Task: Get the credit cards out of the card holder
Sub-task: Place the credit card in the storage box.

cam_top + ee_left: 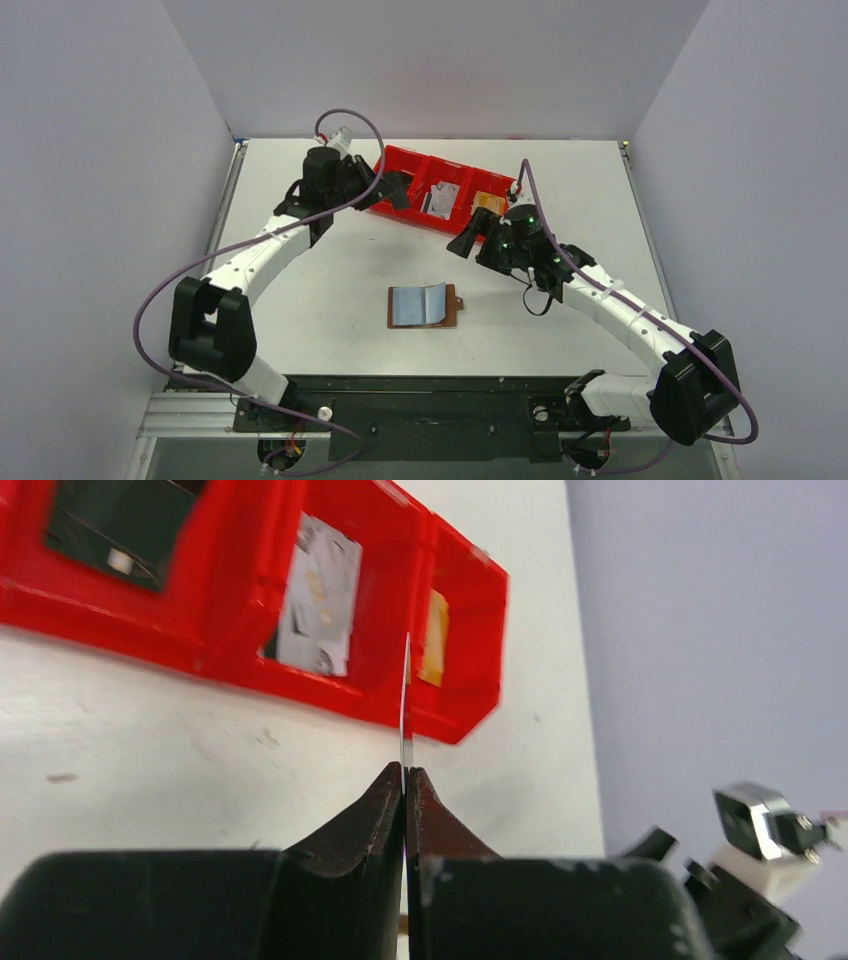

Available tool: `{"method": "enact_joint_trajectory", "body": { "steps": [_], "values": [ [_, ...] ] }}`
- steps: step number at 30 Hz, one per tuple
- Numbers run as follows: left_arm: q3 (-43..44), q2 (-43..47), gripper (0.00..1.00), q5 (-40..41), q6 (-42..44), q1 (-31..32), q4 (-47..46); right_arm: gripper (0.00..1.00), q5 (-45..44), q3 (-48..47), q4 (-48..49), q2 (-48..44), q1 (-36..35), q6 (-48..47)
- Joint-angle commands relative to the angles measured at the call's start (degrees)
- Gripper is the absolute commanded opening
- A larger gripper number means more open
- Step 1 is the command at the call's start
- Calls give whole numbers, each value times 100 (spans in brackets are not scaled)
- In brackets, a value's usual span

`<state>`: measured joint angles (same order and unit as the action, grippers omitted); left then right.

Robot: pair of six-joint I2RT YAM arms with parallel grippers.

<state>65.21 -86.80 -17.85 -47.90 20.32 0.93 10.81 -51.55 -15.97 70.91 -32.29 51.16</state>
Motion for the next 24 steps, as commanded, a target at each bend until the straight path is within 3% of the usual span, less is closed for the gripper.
{"method": "enact_joint_trajectory", "body": {
  "steps": [1,9,17,24],
  "values": [
    [989,-702,0,745,1149,-124,993,79,-252,-242,-272,-207,3,-262],
    [2362,-1973,0,1556,1992,-160,1559,79,-386,-116,-330,-380,-11,-302],
    [3596,-3119,0,1666,2427,-151,1789,79,-526,-64,-335,-495,-31,-270],
    [4078,-3765,0,1555,2635,-135,1743,79,-554,-78,-459,-522,-37,-329]
  ]
}}
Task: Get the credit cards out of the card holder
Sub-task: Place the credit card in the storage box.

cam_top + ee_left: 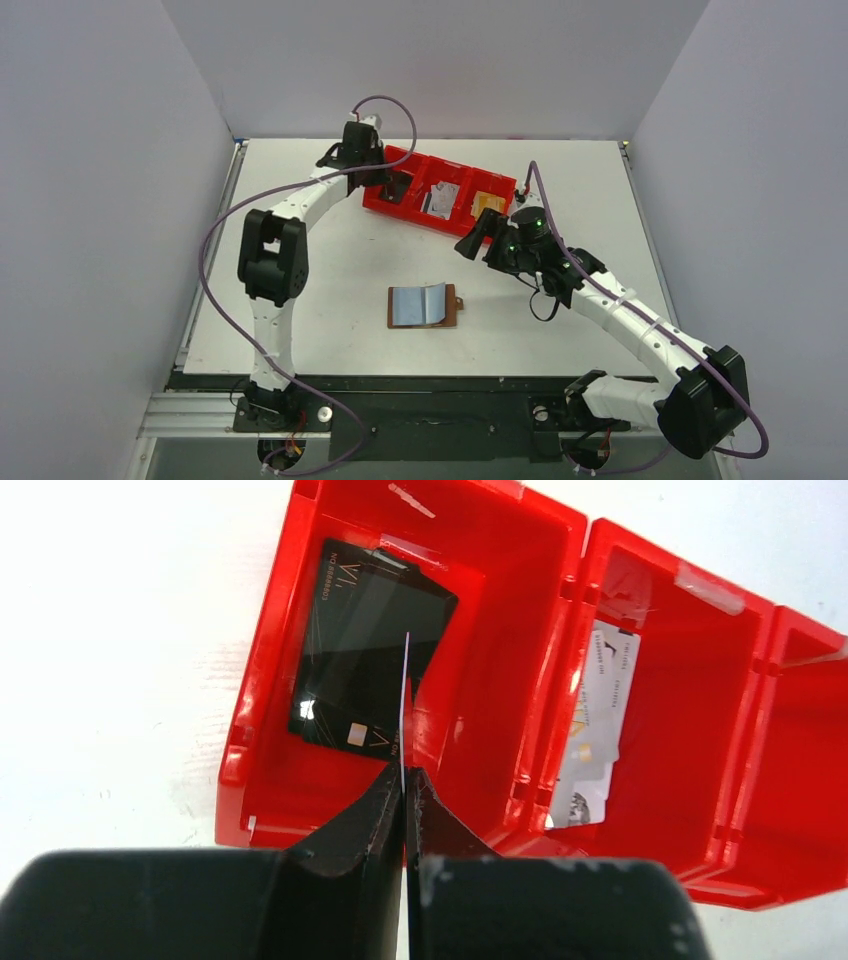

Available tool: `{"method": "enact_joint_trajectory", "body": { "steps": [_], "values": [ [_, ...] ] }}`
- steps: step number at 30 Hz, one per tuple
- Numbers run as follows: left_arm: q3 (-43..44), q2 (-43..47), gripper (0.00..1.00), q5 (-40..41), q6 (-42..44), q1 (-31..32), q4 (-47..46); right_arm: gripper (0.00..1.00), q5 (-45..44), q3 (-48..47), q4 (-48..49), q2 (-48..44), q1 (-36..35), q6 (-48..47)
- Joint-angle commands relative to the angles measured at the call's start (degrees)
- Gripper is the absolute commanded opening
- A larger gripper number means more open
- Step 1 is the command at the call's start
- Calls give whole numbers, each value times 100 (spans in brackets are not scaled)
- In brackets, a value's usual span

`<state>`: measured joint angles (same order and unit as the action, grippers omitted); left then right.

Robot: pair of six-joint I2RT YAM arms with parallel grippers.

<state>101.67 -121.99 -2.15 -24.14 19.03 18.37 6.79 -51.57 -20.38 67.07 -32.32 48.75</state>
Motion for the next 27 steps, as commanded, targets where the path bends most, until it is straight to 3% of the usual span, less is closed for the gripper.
{"method": "enact_joint_trajectory", "body": {
  "steps": [1,7,17,27],
  "values": [
    [556,-391,0,-53,260,-5,35,79,-152,-70,-31,-139,-31,-91],
    [987,-799,0,-308,241,7,155,79,-242,-15,-45,-183,-42,-64],
    [1466,-790,33,-247,331,14,561,80,-282,-81,-58,-83,-51,-163],
    [1410,-60,41,-178,384,-13,919,80,-526,-176,-91,54,-180,-295]
  ]
}}
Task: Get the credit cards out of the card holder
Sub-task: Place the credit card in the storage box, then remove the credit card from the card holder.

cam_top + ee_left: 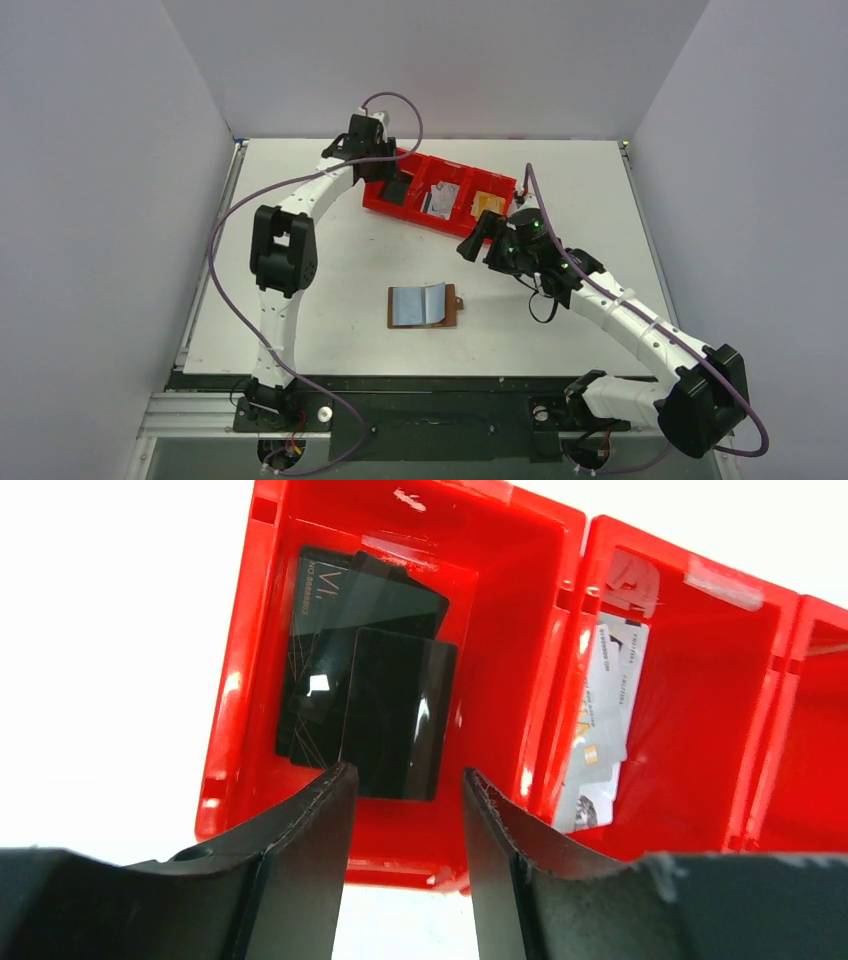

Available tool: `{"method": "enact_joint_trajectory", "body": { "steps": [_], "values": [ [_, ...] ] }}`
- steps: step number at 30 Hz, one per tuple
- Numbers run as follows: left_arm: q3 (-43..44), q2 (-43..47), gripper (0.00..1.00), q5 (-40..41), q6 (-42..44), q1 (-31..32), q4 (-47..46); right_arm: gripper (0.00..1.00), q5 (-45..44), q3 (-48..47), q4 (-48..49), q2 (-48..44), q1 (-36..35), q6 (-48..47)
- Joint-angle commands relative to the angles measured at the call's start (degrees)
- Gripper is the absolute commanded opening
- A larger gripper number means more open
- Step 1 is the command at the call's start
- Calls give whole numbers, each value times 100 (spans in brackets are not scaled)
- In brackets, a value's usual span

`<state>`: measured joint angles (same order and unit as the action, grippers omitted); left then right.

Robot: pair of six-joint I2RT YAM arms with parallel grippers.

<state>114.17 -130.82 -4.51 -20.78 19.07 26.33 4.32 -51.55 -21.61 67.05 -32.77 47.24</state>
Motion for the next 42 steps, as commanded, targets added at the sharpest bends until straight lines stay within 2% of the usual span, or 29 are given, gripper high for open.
{"method": "enact_joint_trajectory", "body": {
  "steps": [1,5,12,19,25,34,42],
  "values": [
    [106,901,41,61,-16,-17,134,80,-369,-230,-6,82,-219,-180],
    [-483,1555,41,166,-396,-13,149,80,-674,-393,-72,259,-516,-234],
    [-2264,3159,41,287,-1042,9,127,80,-828,-747,-92,922,-1197,-362],
    [-3588,4612,41,395,-1010,19,659,79,-1006,-1147,-143,1805,-1942,-375],
    [-4785,5615,41,508,-923,-25,785,78,-1015,-1365,-111,2569,-2247,-334],
    [-6041,6267,41,158,-1085,-26,490,70,-1086,-1557,-74,3307,-2513,-317],
    [-6337,6373,40,-49,-1158,-26,311,63,-1148,-1602,-47,3570,-2531,-240]
  ]
}}
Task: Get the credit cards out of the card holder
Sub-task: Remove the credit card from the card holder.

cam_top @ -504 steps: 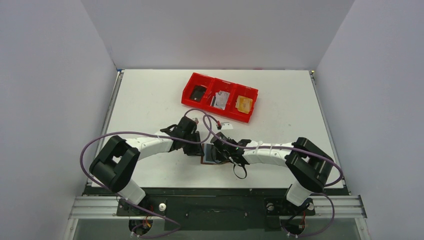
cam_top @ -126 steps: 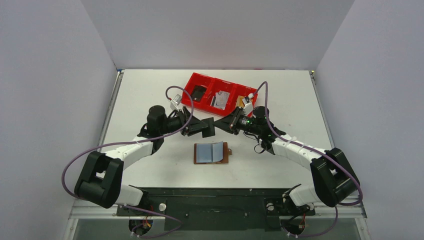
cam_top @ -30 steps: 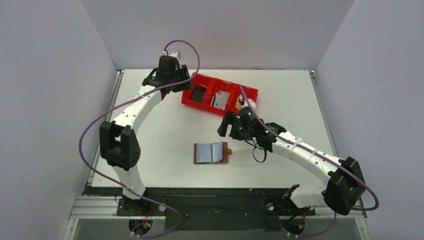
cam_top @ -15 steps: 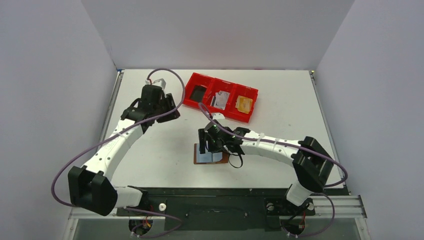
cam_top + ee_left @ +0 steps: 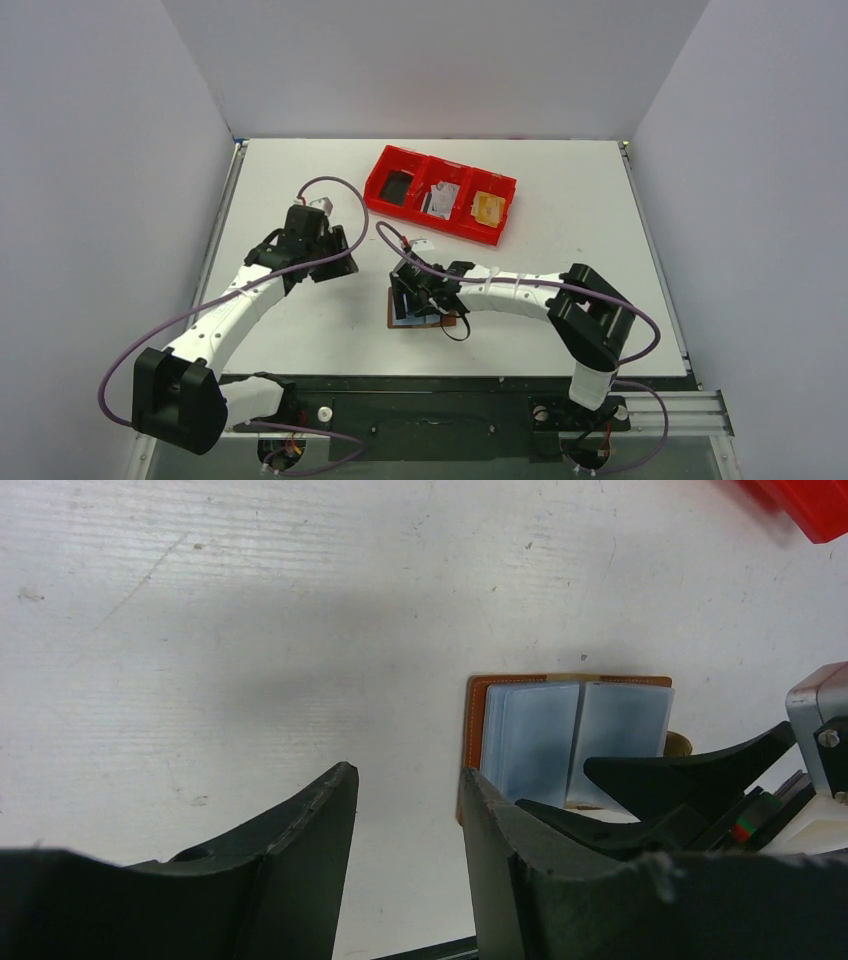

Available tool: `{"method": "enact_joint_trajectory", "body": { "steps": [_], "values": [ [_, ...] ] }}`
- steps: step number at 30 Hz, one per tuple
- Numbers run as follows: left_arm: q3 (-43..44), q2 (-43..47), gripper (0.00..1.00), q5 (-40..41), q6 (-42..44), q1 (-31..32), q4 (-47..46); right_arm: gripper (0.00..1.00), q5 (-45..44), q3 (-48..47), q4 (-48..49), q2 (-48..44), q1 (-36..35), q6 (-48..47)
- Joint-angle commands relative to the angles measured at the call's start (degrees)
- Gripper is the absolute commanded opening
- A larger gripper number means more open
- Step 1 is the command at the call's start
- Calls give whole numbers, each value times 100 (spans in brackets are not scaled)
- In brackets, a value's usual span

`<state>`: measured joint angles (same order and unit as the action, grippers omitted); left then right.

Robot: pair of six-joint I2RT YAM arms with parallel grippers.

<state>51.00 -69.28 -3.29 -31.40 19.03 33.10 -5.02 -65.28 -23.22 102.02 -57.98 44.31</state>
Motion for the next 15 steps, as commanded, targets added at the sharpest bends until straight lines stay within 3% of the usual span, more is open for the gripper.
{"method": "enact_joint_trajectory", "body": {
  "steps": [1,15],
  "values": [
    [-20,220,40,-172,-95,-22,-366,63,-205,-235,118,90,-11,69],
    [-186,163,39,-267,-170,2,-462,56,-41,1,391,246,62,68]
  ]
}}
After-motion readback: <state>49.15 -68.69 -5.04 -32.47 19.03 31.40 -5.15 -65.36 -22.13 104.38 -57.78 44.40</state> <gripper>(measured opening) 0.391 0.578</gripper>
